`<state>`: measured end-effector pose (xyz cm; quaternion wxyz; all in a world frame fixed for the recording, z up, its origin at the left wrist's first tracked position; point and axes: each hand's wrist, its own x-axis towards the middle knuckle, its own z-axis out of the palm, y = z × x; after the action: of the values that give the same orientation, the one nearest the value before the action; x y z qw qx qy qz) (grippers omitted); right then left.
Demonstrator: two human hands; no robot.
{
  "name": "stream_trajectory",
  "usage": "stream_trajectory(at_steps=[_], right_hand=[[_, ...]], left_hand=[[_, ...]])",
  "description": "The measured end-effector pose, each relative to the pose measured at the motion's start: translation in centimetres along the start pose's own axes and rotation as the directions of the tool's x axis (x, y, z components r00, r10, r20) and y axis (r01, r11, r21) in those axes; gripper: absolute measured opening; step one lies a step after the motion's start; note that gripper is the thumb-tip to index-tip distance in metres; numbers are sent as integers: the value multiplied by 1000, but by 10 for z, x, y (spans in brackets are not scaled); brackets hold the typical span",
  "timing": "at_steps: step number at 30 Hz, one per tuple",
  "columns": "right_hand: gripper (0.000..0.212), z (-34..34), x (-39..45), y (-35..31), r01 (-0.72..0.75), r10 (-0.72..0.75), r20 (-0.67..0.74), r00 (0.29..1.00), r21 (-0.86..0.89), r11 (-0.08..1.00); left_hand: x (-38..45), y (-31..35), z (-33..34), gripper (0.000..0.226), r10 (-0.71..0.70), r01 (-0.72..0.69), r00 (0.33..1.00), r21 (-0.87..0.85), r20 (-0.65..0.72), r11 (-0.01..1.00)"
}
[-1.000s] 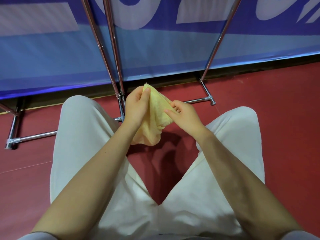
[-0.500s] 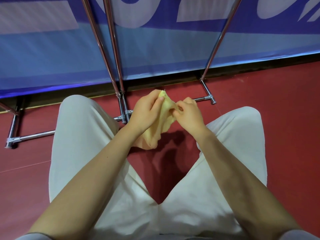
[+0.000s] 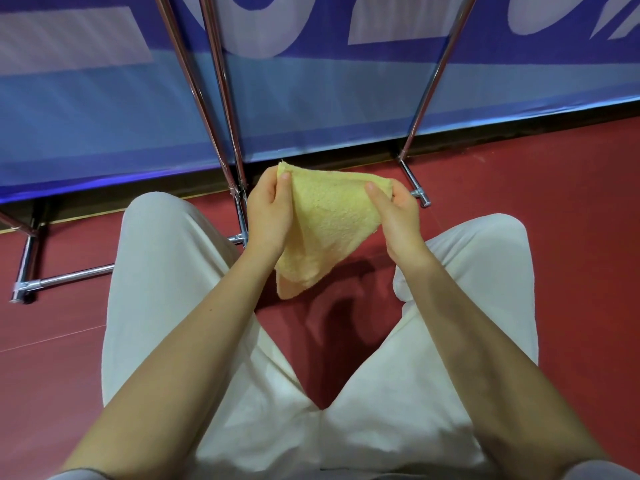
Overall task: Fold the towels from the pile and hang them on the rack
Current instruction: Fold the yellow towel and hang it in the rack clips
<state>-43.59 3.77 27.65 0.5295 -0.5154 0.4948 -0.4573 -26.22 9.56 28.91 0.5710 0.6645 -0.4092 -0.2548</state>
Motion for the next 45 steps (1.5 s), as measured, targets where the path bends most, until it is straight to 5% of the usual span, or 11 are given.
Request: stream_trajectory(at_steps=[10,19,31,35,40,45], right_hand=[[13,14,0,2,78,-110,-153,982,-200,977],[16,36,1,29,-293,276,-330,903,-1,956],[17,39,2,9,-294,350,-249,903,234,927],[17,25,6,4,-172,165,-236,958,-10,985],[19,27,-1,6,14,-24,-30,999,-288,957],[25,27,-5,4,-12,18,32,999,-190,982]], left_hand=[[2,-8,17,24,-181,175,981,-73,-74,982],[-10,-18,41,28,-524,516,852,-195,15,834],[-16,-2,47,32,-457,462,887,-166,69,871],[-11,0,40,36,-447,440,895,-186,5,879],[-8,11,33,28,-498,476,866,-248,-31,843],[-1,16,21,26,-577,539,816,-314,-38,782]])
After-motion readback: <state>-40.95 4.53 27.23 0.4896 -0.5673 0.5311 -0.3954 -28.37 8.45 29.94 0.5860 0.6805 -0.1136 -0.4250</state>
